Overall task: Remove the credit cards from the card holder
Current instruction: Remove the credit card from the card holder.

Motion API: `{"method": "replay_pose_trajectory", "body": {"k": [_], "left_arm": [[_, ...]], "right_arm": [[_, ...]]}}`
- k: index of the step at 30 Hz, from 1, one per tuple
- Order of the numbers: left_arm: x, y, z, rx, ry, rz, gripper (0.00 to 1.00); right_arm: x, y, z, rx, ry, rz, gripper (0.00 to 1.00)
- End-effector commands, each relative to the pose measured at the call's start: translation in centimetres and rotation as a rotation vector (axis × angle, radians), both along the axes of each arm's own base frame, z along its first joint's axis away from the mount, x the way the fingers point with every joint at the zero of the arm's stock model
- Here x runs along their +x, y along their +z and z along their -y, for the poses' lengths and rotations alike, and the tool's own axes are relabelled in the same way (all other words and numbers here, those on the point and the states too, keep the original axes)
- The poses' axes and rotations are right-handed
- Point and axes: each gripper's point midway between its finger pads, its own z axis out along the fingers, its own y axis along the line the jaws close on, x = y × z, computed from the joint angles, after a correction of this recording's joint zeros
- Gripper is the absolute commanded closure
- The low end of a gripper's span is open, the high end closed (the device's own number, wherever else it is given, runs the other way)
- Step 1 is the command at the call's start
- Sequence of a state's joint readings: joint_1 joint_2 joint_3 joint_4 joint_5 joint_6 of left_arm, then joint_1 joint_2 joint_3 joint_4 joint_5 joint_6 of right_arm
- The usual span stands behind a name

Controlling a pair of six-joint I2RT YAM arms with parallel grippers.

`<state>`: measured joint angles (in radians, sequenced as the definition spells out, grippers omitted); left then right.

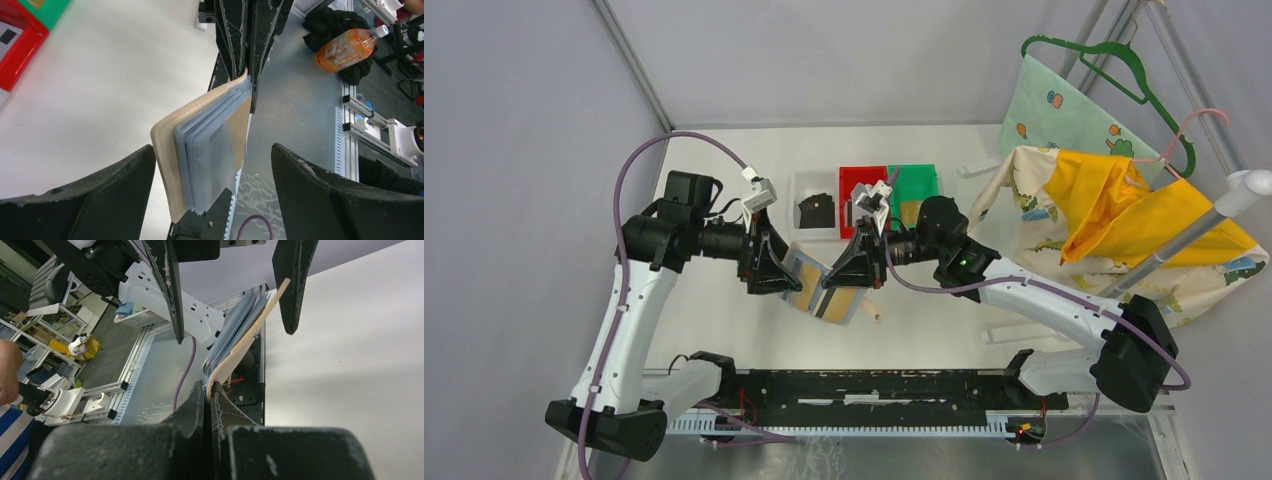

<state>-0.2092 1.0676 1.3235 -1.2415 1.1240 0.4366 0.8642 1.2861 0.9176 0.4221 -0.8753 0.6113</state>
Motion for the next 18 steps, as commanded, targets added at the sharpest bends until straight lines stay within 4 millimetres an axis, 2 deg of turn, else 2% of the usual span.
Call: {"method": "replay_pose_trajectory", "body": {"k": [1,7,14,18], "left_arm": [[1.3,0.8,0.4,-0.037,0.048,0.049,0.12],[1.0,0.5,0.3,-0.034,0.031,0.054,0.20],[-0.5,1.7,0.2,-0.048,-0.033,0.105,0.51],[-1.3,1.9,-0.1,-0.030,-0.070,0.136,0.52]], "right_arm": [[-0.4,3.4,-0.2,0.073,0.011,0.072,1.00],[-1.0,3.5,-0.5,0.070,0.039,0.090,1.00],[-1.2,2.8,-0.3,0.054,0.050,0.099,1.00],[-1.2,2.6,-0.2,0.035,0.054,0.122,1.00]]}}
